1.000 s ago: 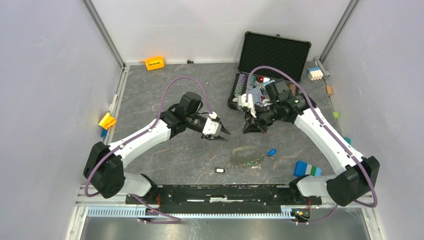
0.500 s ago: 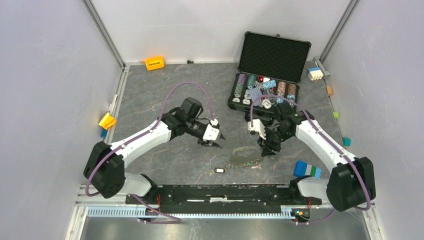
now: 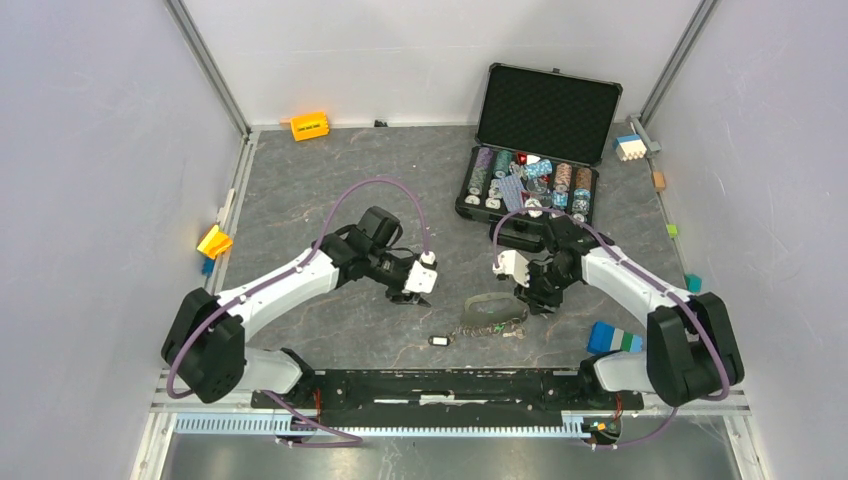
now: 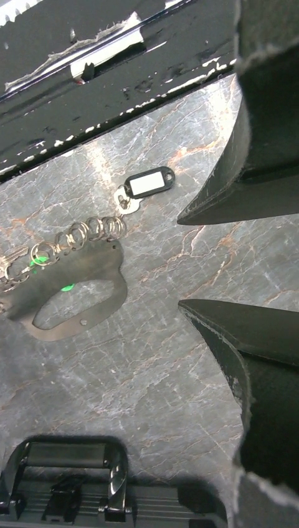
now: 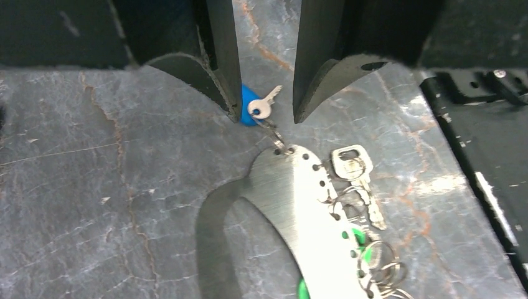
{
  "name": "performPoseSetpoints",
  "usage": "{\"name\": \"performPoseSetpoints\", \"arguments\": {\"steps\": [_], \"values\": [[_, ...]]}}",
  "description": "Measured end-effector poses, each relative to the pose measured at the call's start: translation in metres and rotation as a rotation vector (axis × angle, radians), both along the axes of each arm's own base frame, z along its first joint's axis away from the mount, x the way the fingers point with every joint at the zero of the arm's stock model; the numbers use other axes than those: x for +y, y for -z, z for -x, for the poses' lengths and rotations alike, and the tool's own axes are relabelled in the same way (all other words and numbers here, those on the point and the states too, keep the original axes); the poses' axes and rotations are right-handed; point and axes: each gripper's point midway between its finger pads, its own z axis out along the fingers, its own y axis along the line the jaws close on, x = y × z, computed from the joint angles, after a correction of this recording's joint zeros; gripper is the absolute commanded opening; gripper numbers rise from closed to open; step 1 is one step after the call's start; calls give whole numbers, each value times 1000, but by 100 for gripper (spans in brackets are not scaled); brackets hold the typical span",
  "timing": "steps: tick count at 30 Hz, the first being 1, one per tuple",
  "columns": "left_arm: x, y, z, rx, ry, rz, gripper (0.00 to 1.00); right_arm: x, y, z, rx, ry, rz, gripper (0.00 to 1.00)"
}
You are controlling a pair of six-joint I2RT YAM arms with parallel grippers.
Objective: Put the keys on the keyring
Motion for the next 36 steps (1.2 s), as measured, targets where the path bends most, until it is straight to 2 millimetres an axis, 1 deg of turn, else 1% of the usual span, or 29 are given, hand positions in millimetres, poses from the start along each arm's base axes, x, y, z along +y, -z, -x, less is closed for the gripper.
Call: {"name": "performPoseSetpoints", "arguments": {"steps": [5,10,15,18,23,27,32,34,36], "values": [[8,2,0,-26,-22,-25,55,-2,13,-12,-12,12,27,42],[14,3,-3,-48,-33,-43,55,-1,22,-14,11,12,35,42],[18,6,-4,-48,-45,-65,55,4,22,-19,7,13,11,39],[19,7,-4,-45,-48,-72,55,9,22,-25,9,18,-5,37],[22,8,-7,-46,-63,-79,55,22,22,-42,2,25,-29,36],[27,10,-14,-54,-89,-92,55,37,22,-60,-21,28,-52,36],[31,10,-19,-55,-112,-95,55,53,20,-87,-57,52,-76,43],[32,10,-21,-56,-118,-98,56,54,19,-94,-74,59,-75,45],[33,10,-22,-57,-123,-99,56,54,17,-97,-84,61,-70,46]]}}
